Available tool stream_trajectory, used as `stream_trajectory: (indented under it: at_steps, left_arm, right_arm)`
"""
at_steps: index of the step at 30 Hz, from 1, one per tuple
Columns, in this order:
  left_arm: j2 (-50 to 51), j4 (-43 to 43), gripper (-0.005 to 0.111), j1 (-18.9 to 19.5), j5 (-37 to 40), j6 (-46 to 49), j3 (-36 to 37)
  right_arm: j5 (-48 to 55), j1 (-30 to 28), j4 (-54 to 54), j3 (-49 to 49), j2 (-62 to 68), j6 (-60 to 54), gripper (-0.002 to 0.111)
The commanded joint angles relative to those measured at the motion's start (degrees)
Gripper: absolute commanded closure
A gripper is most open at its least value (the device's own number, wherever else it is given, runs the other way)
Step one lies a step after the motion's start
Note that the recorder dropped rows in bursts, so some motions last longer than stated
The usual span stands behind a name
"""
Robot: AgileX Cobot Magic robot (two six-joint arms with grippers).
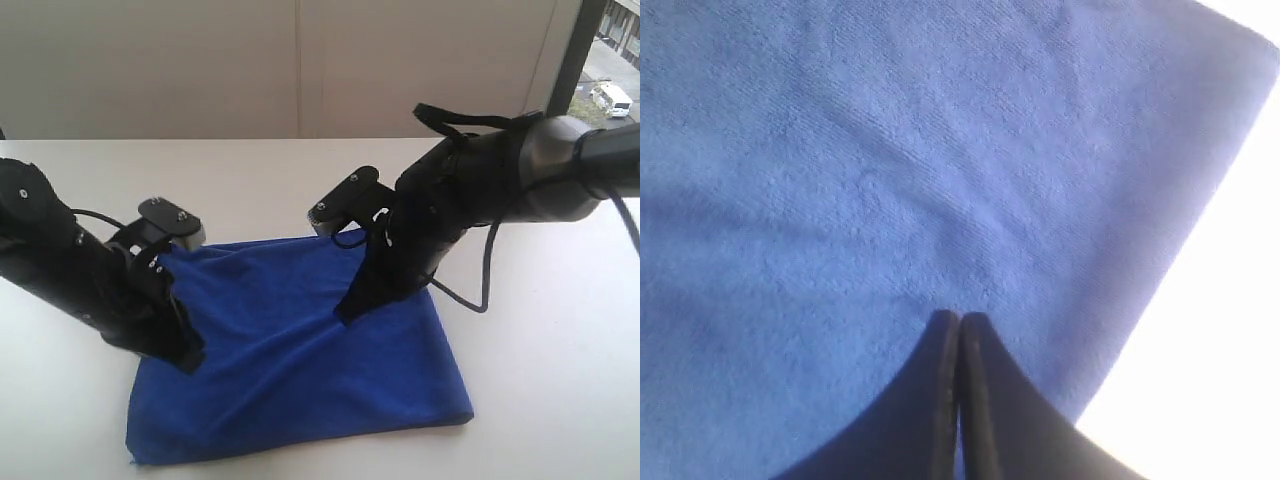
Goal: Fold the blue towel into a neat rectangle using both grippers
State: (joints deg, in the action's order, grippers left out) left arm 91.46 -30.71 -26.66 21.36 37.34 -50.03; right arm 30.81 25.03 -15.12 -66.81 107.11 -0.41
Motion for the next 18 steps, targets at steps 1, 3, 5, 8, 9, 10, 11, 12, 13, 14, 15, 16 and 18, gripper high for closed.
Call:
stream_trajectory:
  at_steps: [1,3,5,8,9,10,11,12,13,14,15,16,18]
  left_arm:
    - [2.11,-2.05,0.107,-0.31,-14.43,-0.7,0.3]
    - [4.45,-2.25,0.107,-0.31,-17.23,-0.7,-0.29]
    - [7.17,-2.0,0.107,-0.31,-16.95,0.0,-1.51]
    - [10.81,-0.31,0.107,-0.31,-17.18,0.27,-3.22]
    - [11.6,-0.3,0.107,-0.31,-17.47,0.27,-3.68]
    - [12.69,0.18,0.107,-0.31,-17.57,0.27,-4.45]
    - [13.31,0.41,0.107,-0.31,-17.9,0.27,-4.97]
    - [13.88,0.93,0.107,-0.31,-17.98,0.27,-5.54]
    - [14.63,1.54,0.107,-0.31,-18.12,0.27,-6.46]
    - [15.07,1.87,0.107,-0.31,-18.22,0.27,-7.15]
    - [15.68,2.31,0.107,-0.16,-18.22,0.27,-8.0]
    - [16.08,2.57,0.107,-0.06,-18.11,0.27,-8.68]
    - [17.15,2.73,0.107,0.51,-17.86,0.27,-10.25]
  right_arm:
    - [6.89,-0.43,-0.13,0.33,-1.43,0.72,0.108]
    - [8.37,-0.43,-0.13,1.77,-1.55,0.41,0.108]
    - [7.9,-0.43,0.1,3.81,-2.01,0.87,0.108]
    - [7.0,-0.43,0.1,6.83,-2.39,2.2,0.108]
    - [6.86,-0.43,0.1,7.84,-2.53,2.32,0.108]
    - [6.42,-0.43,0.23,8.82,-2.64,2.48,0.108]
    - [6.28,-0.11,0.23,9.7,-2.64,3.1,0.108]
    - [6.28,0.15,0.23,10.49,-2.64,3.39,0.108]
    - [6.28,0.61,0.33,11.28,-2.64,3.52,0.108]
    - [5.99,1.11,0.33,12.16,-2.64,3.66,0.108]
    - [5.84,1.75,0.45,12.95,-2.64,3.66,0.108]
    - [5.7,2.3,0.45,13.51,-2.64,3.66,0.108]
    - [5.58,3.74,0.45,14.74,-2.64,4.39,0.108]
